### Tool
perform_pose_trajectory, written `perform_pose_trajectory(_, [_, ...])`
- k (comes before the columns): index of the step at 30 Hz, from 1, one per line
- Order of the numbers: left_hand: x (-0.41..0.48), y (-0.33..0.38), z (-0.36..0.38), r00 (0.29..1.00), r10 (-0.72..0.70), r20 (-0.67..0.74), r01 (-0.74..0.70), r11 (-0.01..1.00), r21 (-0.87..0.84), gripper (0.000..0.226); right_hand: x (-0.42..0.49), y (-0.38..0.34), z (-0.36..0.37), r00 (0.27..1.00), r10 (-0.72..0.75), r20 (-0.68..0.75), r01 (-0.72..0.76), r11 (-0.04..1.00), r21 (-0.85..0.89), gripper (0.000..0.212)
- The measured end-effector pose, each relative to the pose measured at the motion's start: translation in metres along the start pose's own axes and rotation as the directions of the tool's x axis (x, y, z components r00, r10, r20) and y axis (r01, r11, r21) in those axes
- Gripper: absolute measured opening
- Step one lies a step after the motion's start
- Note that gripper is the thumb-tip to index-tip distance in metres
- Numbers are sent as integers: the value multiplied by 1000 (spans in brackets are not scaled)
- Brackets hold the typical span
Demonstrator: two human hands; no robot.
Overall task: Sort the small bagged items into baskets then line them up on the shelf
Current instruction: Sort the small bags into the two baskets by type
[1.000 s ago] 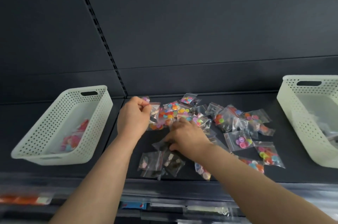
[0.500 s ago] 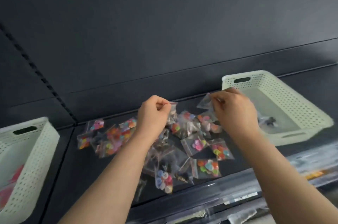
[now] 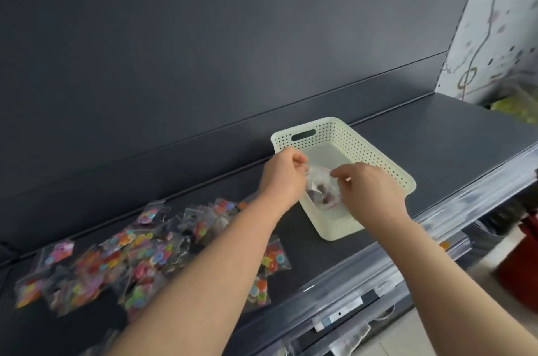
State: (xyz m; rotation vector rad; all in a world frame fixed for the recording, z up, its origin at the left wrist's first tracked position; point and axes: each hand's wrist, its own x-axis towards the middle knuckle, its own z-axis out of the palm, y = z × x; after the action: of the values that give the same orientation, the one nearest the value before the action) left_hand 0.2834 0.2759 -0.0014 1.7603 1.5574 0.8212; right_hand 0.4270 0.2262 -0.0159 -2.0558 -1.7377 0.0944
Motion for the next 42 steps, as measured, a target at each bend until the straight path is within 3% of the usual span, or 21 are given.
perform_pose_trajectory(4, [-10, -34, -40, 993, -36, -117, 49, 993, 106, 13, -11, -33, -2, 982, -177, -67, 183, 978, 96, 26])
perform_pose_trajectory(7, [-26, -70, -78, 976, -118, -182, 152, 971, 187, 17, -17, -59, 12, 956, -292, -10, 289, 940, 181, 23])
perform_pose_trajectory(11, [-49, -100, -103, 963, -206, -176, 247, 935, 254, 20, -25, -77, 37, 912, -372, 170, 353, 926, 135, 26])
perform_pose_trajectory(18, [-81, -110, -100, 971, -238, 24, 203, 870, 450, 12, -45, -89, 65, 882, -325, 340, 343, 939, 9, 27])
perform_pose_trajectory(21, [-85, -108, -91, 975, -221, 32, 153, 764, 626, 26, -50, -90, 67, 871, -316, 377, 352, 935, -29, 28])
perform_pose_trajectory(26, [-89, -118, -100, 976, -213, -52, 186, 681, 709, 10, -49, -92, 68, 863, -299, 406, 350, 935, -54, 29])
perform_pose_trajectory(29, [-92, -125, -123, 973, -210, -91, 224, 787, 575, 11, -51, -97, 67, 868, -334, 369, 358, 934, 3, 27])
perform_pose_trajectory(32, [-97, -131, -148, 958, -279, 69, 216, 856, 470, 7, -58, -111, 69, 854, -403, 328, 401, 913, 77, 23])
perform_pose_trajectory(34, [-103, -132, -156, 905, -348, 246, 193, 849, 491, 15, -62, -121, 72, 837, -442, 321, 433, 895, 106, 22])
perform_pose_trajectory(36, [-109, -137, -155, 873, -385, 300, 185, 830, 526, 24, -64, -130, 76, 832, -462, 308, 447, 886, 122, 23])
perform_pose_trajectory(38, [-114, -142, -151, 913, -349, 210, 188, 818, 544, 12, -66, -138, 77, 822, -476, 312, 460, 879, 129, 23])
perform_pose_trajectory(40, [-117, -148, -150, 954, -299, 35, 240, 825, 511, 8, -69, -144, 78, 797, -498, 341, 480, 866, 144, 20])
perform_pose_trajectory(42, [-119, -154, -154, 948, -283, -147, 319, 844, 432, 7, -71, -150, 77, 768, -503, 397, 478, 862, 169, 12])
